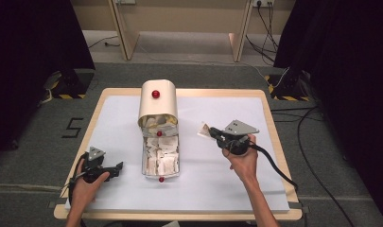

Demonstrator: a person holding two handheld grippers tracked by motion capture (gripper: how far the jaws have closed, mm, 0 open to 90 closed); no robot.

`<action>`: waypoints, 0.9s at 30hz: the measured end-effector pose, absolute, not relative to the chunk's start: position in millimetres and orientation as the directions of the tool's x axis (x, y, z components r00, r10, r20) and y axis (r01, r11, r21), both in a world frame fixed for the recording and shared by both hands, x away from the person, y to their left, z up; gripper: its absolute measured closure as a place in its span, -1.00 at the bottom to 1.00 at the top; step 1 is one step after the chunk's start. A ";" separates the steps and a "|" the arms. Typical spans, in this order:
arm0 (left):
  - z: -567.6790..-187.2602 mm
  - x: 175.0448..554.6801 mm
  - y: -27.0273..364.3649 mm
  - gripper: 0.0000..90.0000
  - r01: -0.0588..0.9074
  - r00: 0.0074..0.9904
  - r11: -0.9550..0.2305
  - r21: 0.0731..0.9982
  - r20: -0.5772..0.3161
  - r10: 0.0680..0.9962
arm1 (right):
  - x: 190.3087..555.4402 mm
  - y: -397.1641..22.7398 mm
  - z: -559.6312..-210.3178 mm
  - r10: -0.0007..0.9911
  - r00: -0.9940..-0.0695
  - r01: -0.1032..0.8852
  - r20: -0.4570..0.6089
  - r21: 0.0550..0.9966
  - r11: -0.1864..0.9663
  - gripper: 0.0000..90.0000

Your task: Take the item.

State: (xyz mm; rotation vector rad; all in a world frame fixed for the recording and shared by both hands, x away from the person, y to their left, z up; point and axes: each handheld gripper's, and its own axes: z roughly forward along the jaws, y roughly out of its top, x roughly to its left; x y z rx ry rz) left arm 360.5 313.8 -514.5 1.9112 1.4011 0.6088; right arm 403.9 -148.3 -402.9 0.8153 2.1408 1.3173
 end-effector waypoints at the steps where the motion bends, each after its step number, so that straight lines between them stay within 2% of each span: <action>1: -514.5 360.5 313.9 -0.75 0.632 0.311 -0.188 0.752 -0.023 0.950 | 405.2 -150.5 -404.1 0.713 -0.695 0.237 -0.093 0.907 0.349 0.91; 27: -514.6 360.6 313.7 -0.75 0.631 0.309 -0.185 0.753 -0.025 0.951 | 428.3 -195.2 -433.4 0.809 -0.586 0.353 -0.052 0.882 0.312 0.90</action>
